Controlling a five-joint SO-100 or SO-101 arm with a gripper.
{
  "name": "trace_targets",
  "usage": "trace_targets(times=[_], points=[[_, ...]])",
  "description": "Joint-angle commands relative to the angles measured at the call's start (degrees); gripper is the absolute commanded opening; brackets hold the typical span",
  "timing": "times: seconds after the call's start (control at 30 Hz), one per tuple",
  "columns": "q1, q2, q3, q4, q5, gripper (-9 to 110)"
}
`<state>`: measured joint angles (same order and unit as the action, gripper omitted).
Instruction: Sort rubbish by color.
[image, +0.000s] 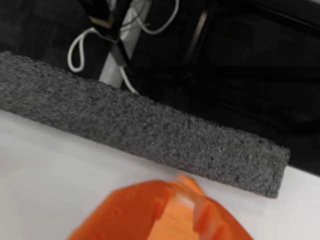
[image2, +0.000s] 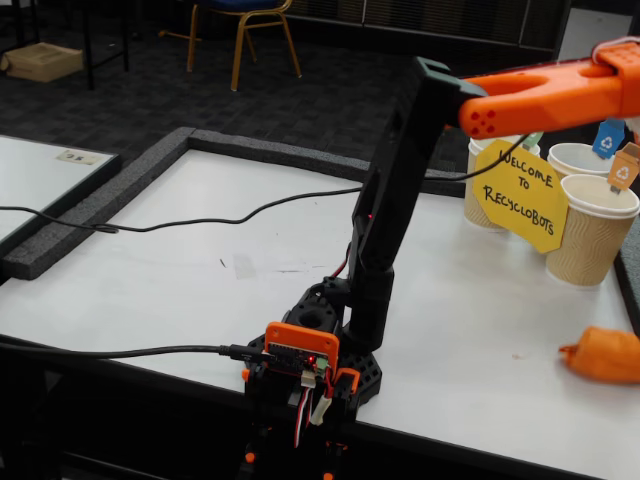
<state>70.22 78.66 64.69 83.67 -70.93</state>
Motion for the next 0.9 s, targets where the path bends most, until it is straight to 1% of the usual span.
trace_targets(times=[0.0,0.1,0.13,0.2,0.3,0.87], points=[[-1.41,10.55,-3.87,0.00,1.05,1],[-0.79,10.46,0.79,-0.79,0.44,1],[-0.44,10.37,2.11,-1.05,0.44,4],[0.53,10.20,4.31,-1.23,0.44,15],[1.67,9.93,7.03,-1.23,0.35,23],[4.75,8.70,19.51,1.85,0.26,25]])
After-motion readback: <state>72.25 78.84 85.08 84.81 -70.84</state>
